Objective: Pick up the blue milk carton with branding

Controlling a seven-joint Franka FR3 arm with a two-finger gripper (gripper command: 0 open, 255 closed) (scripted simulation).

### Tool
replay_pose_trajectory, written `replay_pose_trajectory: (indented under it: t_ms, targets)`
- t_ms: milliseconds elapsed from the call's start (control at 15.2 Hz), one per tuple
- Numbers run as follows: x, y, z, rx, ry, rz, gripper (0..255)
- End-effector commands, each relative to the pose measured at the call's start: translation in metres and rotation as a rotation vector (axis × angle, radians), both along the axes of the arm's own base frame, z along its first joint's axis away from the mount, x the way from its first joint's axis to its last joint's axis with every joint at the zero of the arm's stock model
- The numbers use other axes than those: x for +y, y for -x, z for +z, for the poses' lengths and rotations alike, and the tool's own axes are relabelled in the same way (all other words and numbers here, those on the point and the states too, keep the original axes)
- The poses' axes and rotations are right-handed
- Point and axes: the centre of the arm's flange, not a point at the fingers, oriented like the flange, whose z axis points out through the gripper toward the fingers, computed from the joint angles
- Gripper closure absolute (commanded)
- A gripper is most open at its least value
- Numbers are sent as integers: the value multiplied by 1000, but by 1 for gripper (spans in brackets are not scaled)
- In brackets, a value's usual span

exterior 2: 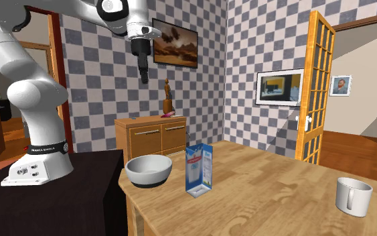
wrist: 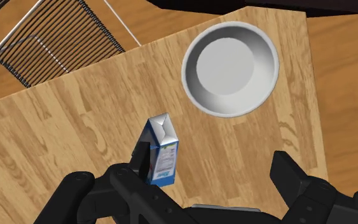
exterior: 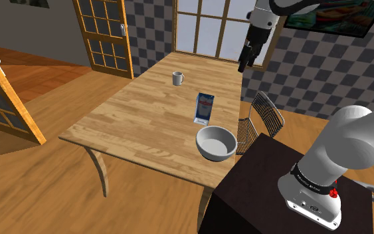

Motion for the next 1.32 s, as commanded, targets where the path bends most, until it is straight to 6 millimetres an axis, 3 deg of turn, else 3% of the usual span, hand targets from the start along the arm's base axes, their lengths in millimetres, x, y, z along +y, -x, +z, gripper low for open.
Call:
replay_pose_trajectory:
  t_ms: [0,1254]
  targets:
    - [-10,-16,-25,5,0,14,0]
    - [-77,-165,-223,63,-3,141,0]
